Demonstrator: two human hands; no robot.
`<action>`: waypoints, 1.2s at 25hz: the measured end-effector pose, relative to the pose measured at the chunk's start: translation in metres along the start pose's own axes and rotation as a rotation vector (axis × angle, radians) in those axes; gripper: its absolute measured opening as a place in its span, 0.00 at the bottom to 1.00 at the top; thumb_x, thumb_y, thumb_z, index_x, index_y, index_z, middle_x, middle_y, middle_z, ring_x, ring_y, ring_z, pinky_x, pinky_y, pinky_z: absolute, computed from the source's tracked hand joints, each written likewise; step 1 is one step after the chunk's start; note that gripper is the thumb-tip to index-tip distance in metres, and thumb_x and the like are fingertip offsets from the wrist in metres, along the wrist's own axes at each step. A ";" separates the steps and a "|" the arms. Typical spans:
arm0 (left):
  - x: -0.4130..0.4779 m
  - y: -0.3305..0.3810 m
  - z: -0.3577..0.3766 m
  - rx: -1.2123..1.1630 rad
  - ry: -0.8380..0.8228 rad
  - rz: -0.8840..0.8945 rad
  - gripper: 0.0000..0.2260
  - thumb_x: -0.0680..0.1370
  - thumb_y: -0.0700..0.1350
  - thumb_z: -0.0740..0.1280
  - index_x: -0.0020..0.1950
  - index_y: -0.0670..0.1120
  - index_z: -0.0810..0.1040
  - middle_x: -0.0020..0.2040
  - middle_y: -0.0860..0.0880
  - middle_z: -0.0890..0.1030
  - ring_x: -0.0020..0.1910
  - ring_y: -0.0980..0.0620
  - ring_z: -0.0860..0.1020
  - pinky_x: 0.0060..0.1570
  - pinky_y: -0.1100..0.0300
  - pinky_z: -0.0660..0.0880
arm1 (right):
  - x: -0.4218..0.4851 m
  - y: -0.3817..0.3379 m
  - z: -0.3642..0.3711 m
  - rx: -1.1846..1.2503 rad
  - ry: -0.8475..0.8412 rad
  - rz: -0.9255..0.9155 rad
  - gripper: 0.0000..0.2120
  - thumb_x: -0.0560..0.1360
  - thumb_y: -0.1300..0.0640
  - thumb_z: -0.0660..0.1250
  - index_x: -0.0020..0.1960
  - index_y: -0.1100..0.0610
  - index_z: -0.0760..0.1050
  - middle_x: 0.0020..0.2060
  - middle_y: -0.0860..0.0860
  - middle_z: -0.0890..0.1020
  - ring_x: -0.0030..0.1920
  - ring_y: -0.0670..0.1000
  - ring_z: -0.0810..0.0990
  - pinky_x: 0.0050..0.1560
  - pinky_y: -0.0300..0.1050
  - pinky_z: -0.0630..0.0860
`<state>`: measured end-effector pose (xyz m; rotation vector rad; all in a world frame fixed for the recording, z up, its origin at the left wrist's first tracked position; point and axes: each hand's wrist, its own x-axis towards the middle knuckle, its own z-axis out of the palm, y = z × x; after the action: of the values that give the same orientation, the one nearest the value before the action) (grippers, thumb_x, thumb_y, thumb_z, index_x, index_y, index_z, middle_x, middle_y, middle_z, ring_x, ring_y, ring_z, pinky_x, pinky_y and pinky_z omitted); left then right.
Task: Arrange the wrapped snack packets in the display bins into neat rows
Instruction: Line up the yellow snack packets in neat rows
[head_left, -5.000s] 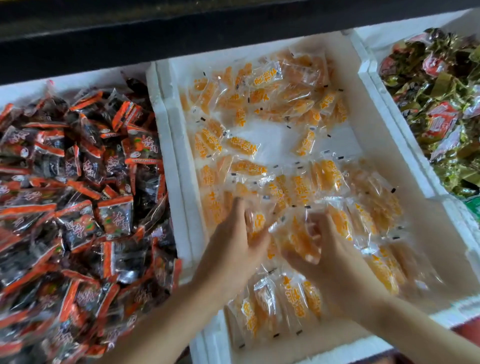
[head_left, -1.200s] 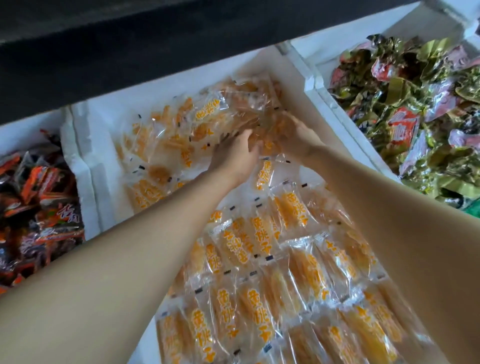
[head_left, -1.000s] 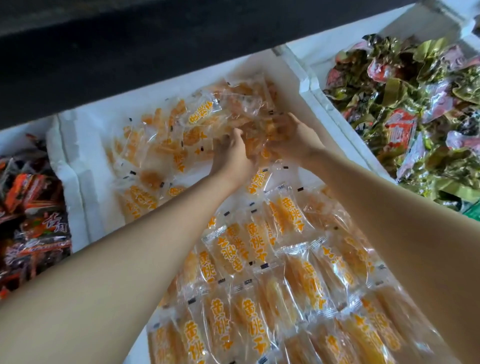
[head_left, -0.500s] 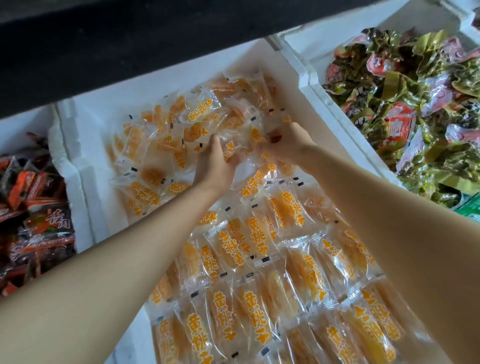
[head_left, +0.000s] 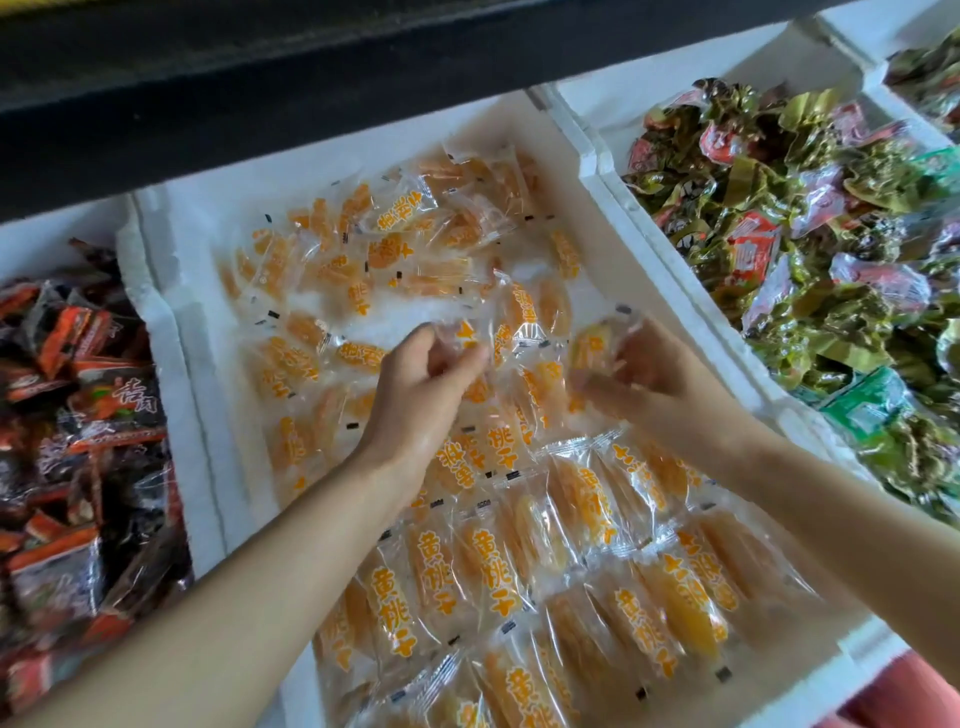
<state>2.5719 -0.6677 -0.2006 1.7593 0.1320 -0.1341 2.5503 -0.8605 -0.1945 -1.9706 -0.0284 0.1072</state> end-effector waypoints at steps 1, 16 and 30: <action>-0.012 -0.002 0.001 0.008 -0.023 0.021 0.14 0.77 0.45 0.68 0.51 0.33 0.73 0.40 0.43 0.74 0.39 0.51 0.72 0.41 0.63 0.69 | -0.018 0.002 -0.003 -0.013 -0.029 0.027 0.14 0.70 0.47 0.69 0.49 0.55 0.74 0.37 0.52 0.78 0.36 0.45 0.75 0.40 0.42 0.71; -0.126 -0.025 0.016 0.041 -0.026 -0.176 0.07 0.77 0.40 0.66 0.41 0.40 0.73 0.28 0.51 0.71 0.25 0.59 0.69 0.24 0.73 0.65 | -0.120 0.040 0.047 -0.460 -0.332 0.044 0.12 0.79 0.53 0.61 0.61 0.52 0.67 0.45 0.52 0.83 0.40 0.52 0.79 0.45 0.47 0.75; -0.134 -0.024 0.009 -0.118 -0.151 -0.170 0.09 0.73 0.37 0.71 0.49 0.48 0.77 0.34 0.53 0.79 0.34 0.57 0.79 0.36 0.64 0.78 | -0.131 0.015 0.031 -0.275 -0.108 -0.082 0.07 0.78 0.54 0.62 0.55 0.47 0.73 0.41 0.36 0.78 0.44 0.39 0.77 0.43 0.31 0.71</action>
<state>2.4359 -0.6735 -0.2042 1.6132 0.1756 -0.3746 2.4162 -0.8476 -0.2122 -2.2330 -0.2041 0.1625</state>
